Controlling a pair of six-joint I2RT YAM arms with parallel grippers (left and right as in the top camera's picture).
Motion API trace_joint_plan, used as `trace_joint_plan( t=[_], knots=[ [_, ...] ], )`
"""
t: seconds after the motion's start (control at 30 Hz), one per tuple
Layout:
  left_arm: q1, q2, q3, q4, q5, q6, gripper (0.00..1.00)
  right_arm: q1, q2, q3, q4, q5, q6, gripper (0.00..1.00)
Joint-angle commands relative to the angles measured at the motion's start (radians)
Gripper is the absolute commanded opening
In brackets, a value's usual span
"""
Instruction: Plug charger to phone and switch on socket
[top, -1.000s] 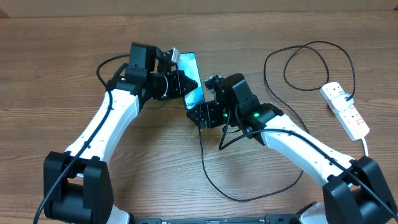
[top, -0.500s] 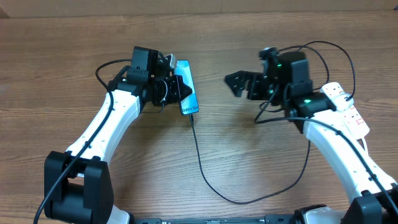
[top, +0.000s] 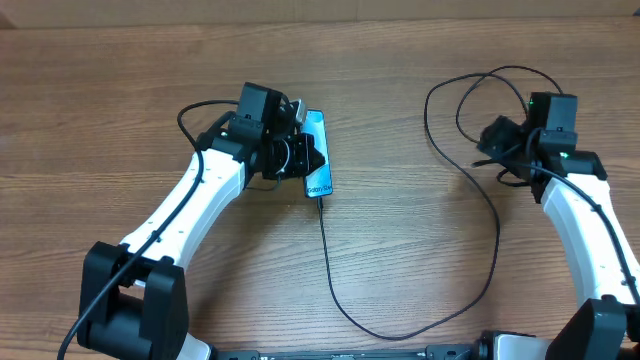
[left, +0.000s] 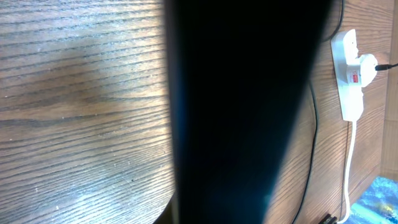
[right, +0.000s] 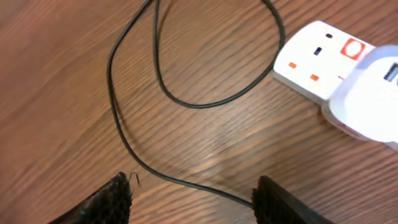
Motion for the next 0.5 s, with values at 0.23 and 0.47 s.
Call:
trace_joint_plan(
  t=[0.23, 0.47],
  knots=[
    [-0.008, 0.018, -0.023, -0.056, 0.005, 0.125, 0.04, 0.002, 0.002, 0.015, -0.030, 0.025, 0.007, 0.71],
    [-0.008, 0.172, -0.071, 0.113, 0.273, 0.153, 0.04, 0.003, 0.002, 0.014, -0.043, -0.080, 0.006, 0.75]
  ],
)
